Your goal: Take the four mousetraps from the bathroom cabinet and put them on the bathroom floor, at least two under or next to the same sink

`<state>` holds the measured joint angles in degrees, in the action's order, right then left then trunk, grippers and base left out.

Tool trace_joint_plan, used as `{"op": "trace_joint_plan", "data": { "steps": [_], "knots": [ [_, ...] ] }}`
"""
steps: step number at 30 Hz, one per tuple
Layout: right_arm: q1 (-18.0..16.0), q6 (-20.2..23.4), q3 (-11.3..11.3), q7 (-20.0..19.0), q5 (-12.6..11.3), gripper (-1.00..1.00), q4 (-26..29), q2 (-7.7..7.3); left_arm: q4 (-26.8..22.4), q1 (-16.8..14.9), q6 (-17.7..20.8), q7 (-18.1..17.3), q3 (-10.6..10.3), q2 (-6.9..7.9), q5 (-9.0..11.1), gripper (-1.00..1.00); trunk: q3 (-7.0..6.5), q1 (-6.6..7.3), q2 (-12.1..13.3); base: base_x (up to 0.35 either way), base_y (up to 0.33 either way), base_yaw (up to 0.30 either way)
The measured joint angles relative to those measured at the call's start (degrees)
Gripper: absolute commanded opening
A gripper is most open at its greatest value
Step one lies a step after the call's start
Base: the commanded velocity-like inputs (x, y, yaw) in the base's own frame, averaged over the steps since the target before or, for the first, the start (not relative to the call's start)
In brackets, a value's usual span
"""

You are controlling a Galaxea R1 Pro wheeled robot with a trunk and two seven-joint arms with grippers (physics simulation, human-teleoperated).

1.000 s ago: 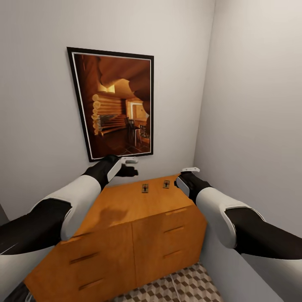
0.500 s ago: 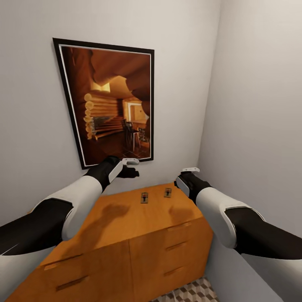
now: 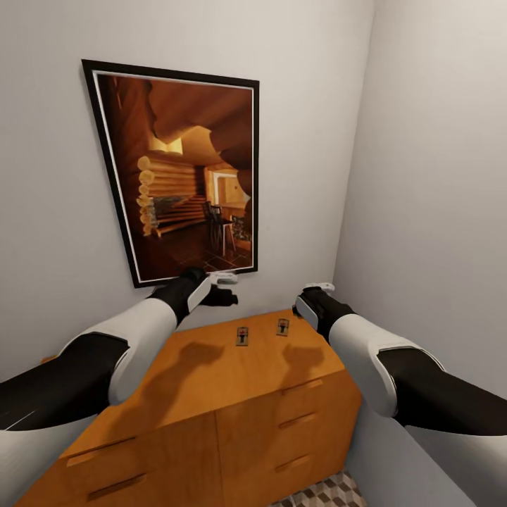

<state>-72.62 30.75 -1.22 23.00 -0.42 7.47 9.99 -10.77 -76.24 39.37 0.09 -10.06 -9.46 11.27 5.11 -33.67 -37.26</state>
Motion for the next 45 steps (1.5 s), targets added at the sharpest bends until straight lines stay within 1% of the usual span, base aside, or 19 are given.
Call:
{"op": "trace_joint_plan", "data": {
  "steps": [8, 15, 18, 19, 24, 28, 45],
  "knots": [
    [0.0, 2.2, -0.1, -0.3, -0.2, 1.0, 0.0, 0.0, 3.8, 0.0, -0.6, -0.3, 0.0, -0.1, 0.1, 1.0, 0.0, 0.0, 0.0, 0.005, 0.0, 0.0],
    [0.0, 2.7, -0.1, -0.7, -0.3, 1.0, 0.0, 0.0, 5.7, 0.0, -3.7, -0.4, 0.0, -0.01, 0.0, 1.0, 0.0, 0.0, 0.0, 0.001, 0.0, 0.0],
    [0.0, 2.8, -0.1, -1.8, -0.3, 1.0, 0.0, 0.0, 6.5, 0.1, -5.2, -0.4, 0.0, 0.04, -0.1, 1.0, 0.0, 0.0, 0.0, 0.0, 0.0, 0.0],
    [0.0, 2.8, -0.1, -1.9, -0.3, 1.0, 0.0, 0.0, 6.5, 0.1, -5.3, -0.4, 0.0, 0.04, -0.1, 1.0, 0.0, 0.0, 0.0, 0.0, 0.0, 0.0],
    [0.0, 2.8, -0.2, -4.4, -0.3, 1.0, 0.0, 0.0, 6.9, 0.1, -6.1, -0.5, 0.0, 0.04, -0.1, 1.0, 0.0, 0.0, 0.0, 0.0, 0.0, 0.0],
    [0.0, 2.8, -0.1, -5.3, -0.2, 1.0, 0.0, 0.0, 7.0, 0.1, -6.2, -0.5, 0.0, 0.04, -0.1, 1.0, 0.0, 0.0, 0.0, 0.0, 0.0, 0.0],
    [0.0, 2.7, -0.1, -5.8, 0.0, 1.0, 0.0, 0.0, 7.0, 0.0, -6.3, -0.4, 0.0, 0.01, -0.1, 1.0, 0.0, 0.0, 0.0, 0.0, 0.0, 0.0]
  ]
}}
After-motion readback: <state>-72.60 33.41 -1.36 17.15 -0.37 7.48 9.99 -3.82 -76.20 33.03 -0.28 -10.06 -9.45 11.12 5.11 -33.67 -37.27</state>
